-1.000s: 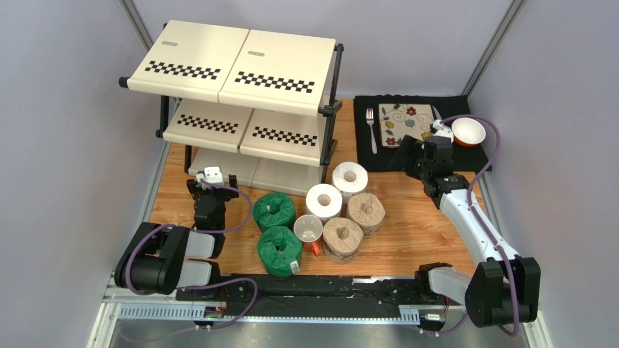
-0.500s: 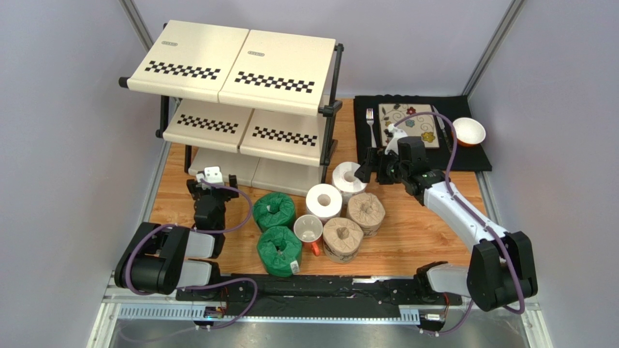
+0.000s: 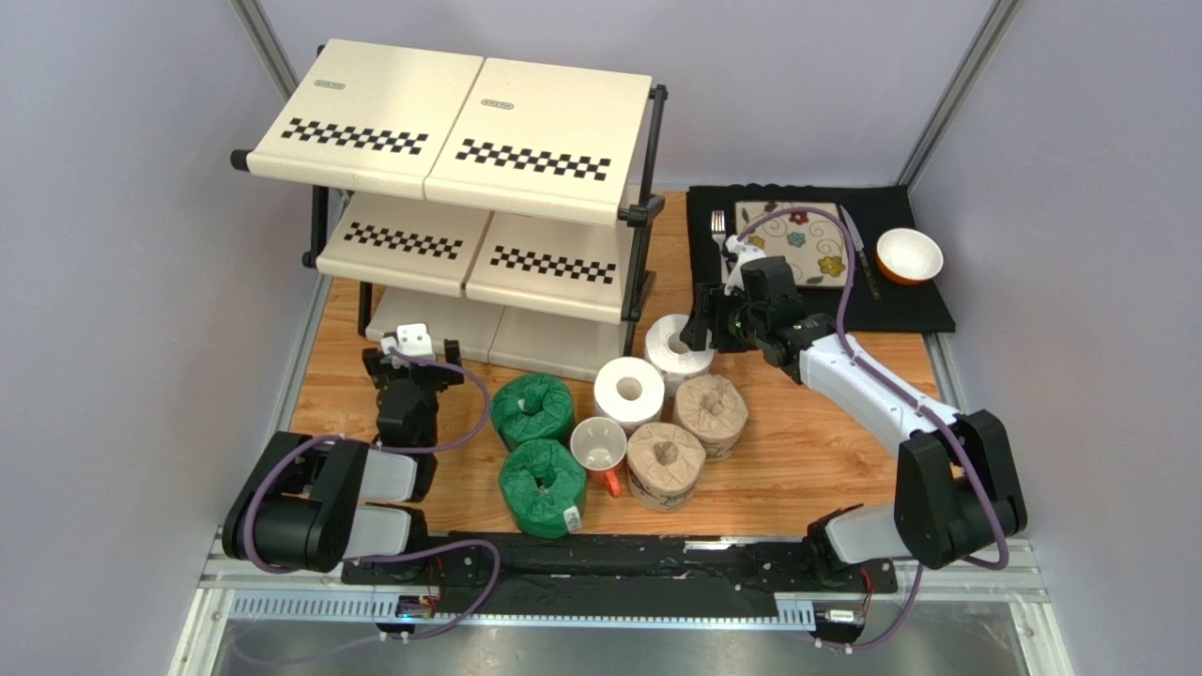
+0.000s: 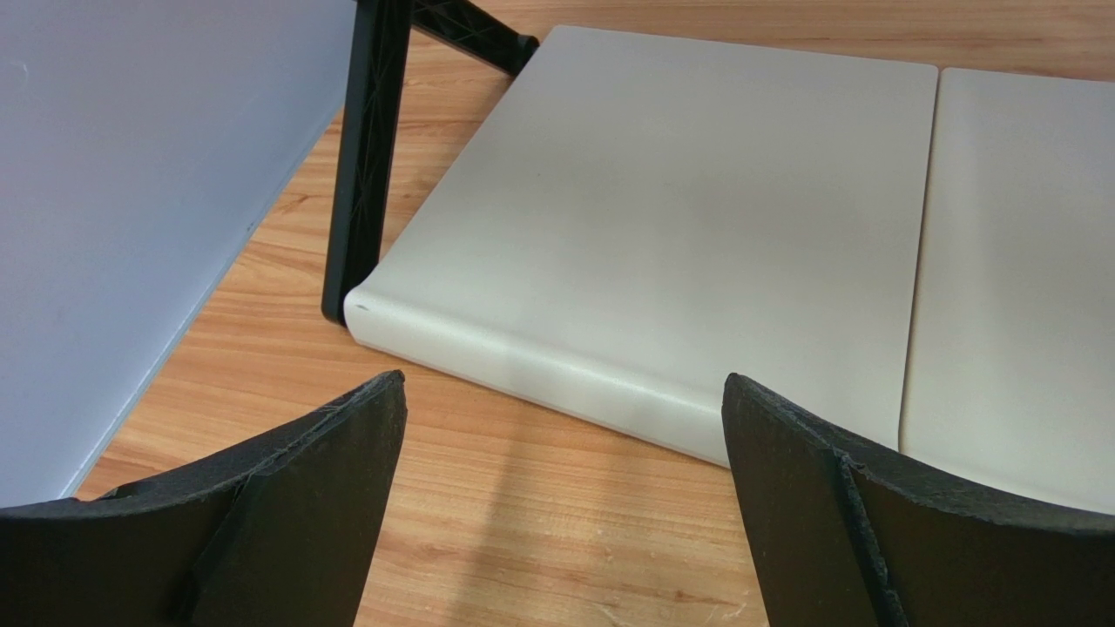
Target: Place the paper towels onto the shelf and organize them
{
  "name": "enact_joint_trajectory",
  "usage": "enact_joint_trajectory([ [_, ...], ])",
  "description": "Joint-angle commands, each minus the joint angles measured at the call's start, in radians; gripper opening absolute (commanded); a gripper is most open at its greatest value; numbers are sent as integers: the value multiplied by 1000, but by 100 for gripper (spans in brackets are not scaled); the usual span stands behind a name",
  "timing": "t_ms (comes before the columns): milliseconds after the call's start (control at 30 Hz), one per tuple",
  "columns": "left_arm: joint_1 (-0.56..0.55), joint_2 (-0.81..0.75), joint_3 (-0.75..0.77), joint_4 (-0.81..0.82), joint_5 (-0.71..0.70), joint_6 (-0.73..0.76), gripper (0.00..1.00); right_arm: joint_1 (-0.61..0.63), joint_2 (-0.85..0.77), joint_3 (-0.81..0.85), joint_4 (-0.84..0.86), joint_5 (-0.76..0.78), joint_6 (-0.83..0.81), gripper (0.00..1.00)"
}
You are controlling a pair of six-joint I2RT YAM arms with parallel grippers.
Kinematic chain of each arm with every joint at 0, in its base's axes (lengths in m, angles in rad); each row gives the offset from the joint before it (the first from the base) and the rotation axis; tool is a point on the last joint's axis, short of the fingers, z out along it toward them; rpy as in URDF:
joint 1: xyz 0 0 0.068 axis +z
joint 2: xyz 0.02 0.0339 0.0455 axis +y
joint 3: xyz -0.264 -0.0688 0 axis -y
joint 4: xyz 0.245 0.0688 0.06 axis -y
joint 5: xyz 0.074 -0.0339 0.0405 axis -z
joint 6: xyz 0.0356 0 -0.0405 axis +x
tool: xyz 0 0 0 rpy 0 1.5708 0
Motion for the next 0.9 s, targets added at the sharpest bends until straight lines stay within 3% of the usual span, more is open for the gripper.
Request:
enact_joint_trajectory([
  [0,5,-14,-250,30,10,-3,99,6,22,57,-5,52,24,65],
  [467,5,-12,-250,30,10,-5,99,48,93,94,-74,41,-20,64],
  [600,5,-14,-250,30,10,-3,99,65,79,95,-101,115,-28,51],
  [867,5,-14,-250,30,10,-3,99,67,-36,92,-99,138,-8,36],
])
